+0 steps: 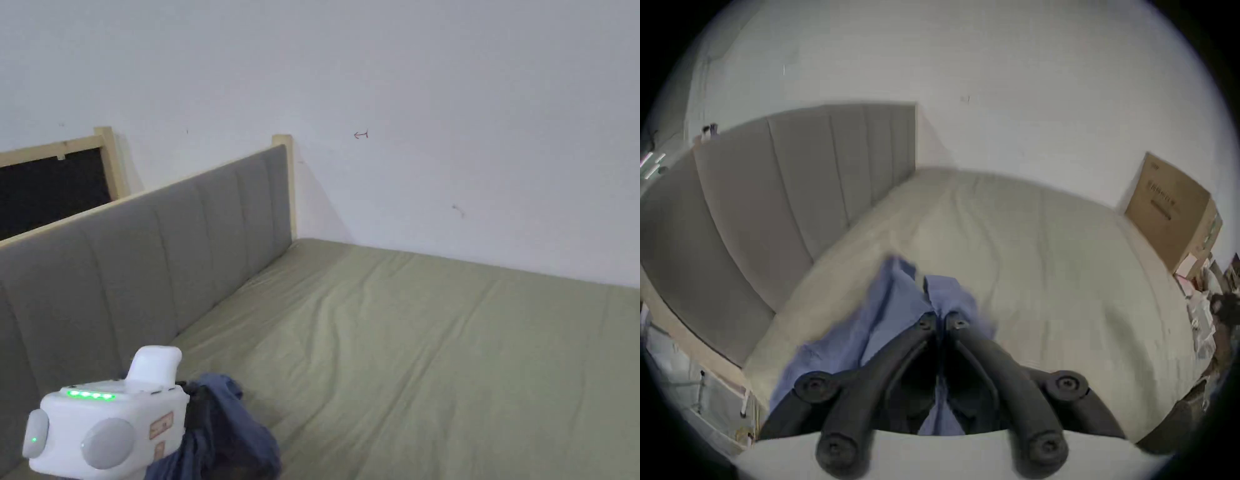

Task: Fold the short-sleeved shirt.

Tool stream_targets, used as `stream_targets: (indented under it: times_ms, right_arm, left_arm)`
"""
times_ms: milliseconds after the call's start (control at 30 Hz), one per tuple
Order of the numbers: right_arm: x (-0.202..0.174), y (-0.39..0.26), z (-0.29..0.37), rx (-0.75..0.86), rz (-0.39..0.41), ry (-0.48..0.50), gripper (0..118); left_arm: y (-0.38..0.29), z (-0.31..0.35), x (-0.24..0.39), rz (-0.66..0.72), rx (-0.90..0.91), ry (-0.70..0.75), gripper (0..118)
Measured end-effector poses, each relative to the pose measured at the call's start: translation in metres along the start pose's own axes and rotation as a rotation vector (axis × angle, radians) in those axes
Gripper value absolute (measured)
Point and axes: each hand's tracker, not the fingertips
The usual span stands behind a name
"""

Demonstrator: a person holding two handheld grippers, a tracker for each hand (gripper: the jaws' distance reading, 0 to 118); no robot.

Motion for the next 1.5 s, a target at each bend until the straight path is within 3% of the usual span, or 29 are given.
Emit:
stream_targets:
  times_ms: [133, 267, 500, 567, 667, 800, 933, 1067, 1100, 1133, 1167, 1200, 1233, 1400, 1500]
  right_arm:
    - [0.008, 0.005, 0.023, 0.071, -0.023, -0.023, 0]
    - [0.016, 0.009, 0.05, 0.131, -0.057, -0.043, 0]
    - [0.039, 0.008, 0.104, 0.215, -0.095, -0.108, 0]
    - [0.049, 0.007, 0.122, 0.254, -0.11, -0.125, 0]
    - [0.067, 0.002, 0.142, 0.293, -0.121, -0.169, 0]
    - [0.094, -0.013, 0.145, 0.248, -0.162, -0.241, 0]
    - [0.112, -0.035, 0.137, 0.203, -0.221, -0.235, 0]
    - [0.116, -0.049, 0.125, 0.141, -0.214, -0.234, 0]
    - [0.116, -0.05, 0.122, 0.132, -0.215, -0.231, 0]
    - [0.116, -0.052, 0.119, 0.124, -0.217, -0.228, 0]
    - [0.116, -0.052, 0.117, 0.119, -0.222, -0.224, 0]
    - [0.116, -0.053, 0.115, 0.115, -0.228, -0.219, 0]
    - [0.116, -0.052, 0.113, 0.111, -0.235, -0.214, 0]
    - [0.109, -0.041, 0.111, 0.124, -0.235, -0.2, 0]
    - [0.099, -0.026, 0.113, 0.153, -0.203, -0.193, 0]
  left_arm:
    - [0.064, 0.059, 0.039, -0.042, 0.178, -0.143, 3]
    - [0.116, 0.115, 0.121, -0.139, 0.324, -0.351, 3]
    - [0.143, 0.145, 0.265, -0.201, 0.285, -0.682, 3]
    - [0.135, 0.143, 0.295, -0.255, 0.264, -0.706, 3]
    - [0.113, 0.115, 0.341, -0.264, 0.114, -0.761, 3]
    - [0.056, 0.029, 0.396, -0.287, -0.294, -0.725, 3]
    - [-0.025, -0.043, 0.416, -0.235, -0.668, -0.685, 3]
    - [-0.07, -0.065, 0.415, -0.23, -0.761, -0.649, 4]
    - [-0.074, -0.069, 0.412, -0.186, -0.778, -0.651, 10]
    - [-0.075, -0.072, 0.407, -0.135, -0.789, -0.652, 25]
    - [-0.075, -0.074, 0.401, -0.072, -0.796, -0.657, 68]
    - [-0.072, -0.073, 0.395, -0.031, -0.81, -0.657, 104]
    - [-0.071, -0.072, 0.39, -0.008, -0.812, -0.671, 113]
    - [-0.027, -0.029, 0.369, -0.113, -0.52, -0.657, 113]
    - [-0.001, 0.011, 0.346, -0.095, -0.252, -0.63, 113]
